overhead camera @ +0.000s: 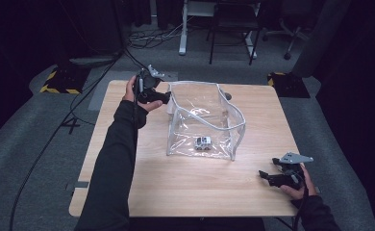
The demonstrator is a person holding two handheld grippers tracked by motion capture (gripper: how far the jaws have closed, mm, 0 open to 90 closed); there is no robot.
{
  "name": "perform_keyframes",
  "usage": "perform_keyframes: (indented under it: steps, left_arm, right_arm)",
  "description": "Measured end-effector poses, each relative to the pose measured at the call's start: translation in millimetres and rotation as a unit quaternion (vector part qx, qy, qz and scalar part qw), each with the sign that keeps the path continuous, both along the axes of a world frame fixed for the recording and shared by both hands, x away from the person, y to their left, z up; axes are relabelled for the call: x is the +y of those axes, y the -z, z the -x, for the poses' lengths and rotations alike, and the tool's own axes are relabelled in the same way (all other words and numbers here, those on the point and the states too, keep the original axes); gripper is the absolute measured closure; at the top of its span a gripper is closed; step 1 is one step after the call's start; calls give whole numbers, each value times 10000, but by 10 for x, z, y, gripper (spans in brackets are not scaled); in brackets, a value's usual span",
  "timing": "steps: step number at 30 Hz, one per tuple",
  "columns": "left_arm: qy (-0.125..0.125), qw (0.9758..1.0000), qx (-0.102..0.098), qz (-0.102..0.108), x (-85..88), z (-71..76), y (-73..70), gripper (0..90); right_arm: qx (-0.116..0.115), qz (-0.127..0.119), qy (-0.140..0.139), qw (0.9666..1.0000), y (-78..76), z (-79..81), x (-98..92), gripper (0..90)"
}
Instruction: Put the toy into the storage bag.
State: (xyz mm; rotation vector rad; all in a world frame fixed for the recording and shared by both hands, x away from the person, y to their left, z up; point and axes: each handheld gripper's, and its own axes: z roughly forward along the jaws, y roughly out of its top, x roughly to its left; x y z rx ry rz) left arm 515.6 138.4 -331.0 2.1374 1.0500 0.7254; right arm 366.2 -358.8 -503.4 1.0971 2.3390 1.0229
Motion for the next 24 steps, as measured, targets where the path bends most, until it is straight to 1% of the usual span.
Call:
perform_keyframes:
  steps: [2, 3, 7, 8, 9, 13, 14, 15, 16, 17, 18, 19, 20, 21, 22, 23, 24]
  left_arm:
    - [-1, 10000, 61, 23, 4, 15, 37, 182]
    - [-57, 9999, 23, 116, -2, 23, 64, 179]
    - [-15, 10000, 81, -13, 36, 47, 120, 178]
    - [-42, 9999, 133, 43, 35, 61, 139, 178]
    - [-32, 9999, 109, -29, 50, 63, 148, 178]
    - [-34, 9999, 148, -57, 84, 91, 199, 178]
    - [-60, 9998, 184, -50, 91, 103, 211, 178]
    - [-30, 9998, 181, -85, 108, 106, 220, 178]
    - [-47, 9998, 181, -77, 117, 115, 235, 178]
    - [-33, 9997, 237, -111, 127, 121, 250, 179]
    - [-58, 9997, 223, -112, 133, 129, 269, 179]
    - [-30, 9996, 255, -138, 143, 133, 281, 179]
    - [-12, 9994, 287, -201, 162, 140, 294, 180]
    - [-6, 9995, 297, -127, 164, 146, 315, 180]
    - [3, 9993, 328, -173, 188, 153, 331, 180]
    - [-7, 9992, 351, -167, 194, 159, 343, 180]
    - [-12, 9992, 322, -225, 205, 161, 351, 180]
  right_arm:
    - [-2, 4, -2, 10000, 0, 0, -1, 150]
    - [1, -1, 0, 10000, 0, 0, 0, 150]
    - [-1, 3, -2, 10000, 0, 0, -1, 150]
    - [-2, 2, -1, 10000, 0, -1, 0, 150]
    - [1, 1, 0, 10000, 0, 0, 0, 150]
    - [-4, 0, 5, 10000, 0, -1, 0, 149]
    - [-1, 1, 1, 10000, 0, 0, 0, 149]
    - [0, -4, 8, 10000, 0, 0, 1, 150]
    - [0, 2, 7, 10000, 0, 0, 0, 150]
    - [-2, 3, -2, 10000, 0, -1, 0, 150]
    - [-1, 0, -1, 10000, 0, 0, 0, 150]
    - [2, -2, 0, 10000, 0, 0, 0, 150]
    - [-2, 0, 6, 10000, 0, 0, 0, 150]
    - [-2, 4, -2, 10000, 0, 0, -1, 150]
    - [-3, 2, -2, 10000, 0, 0, 0, 150]
    - [0, 1, -1, 10000, 0, 0, 0, 150]
    - [-3, 4, -3, 10000, 0, -1, -1, 150]
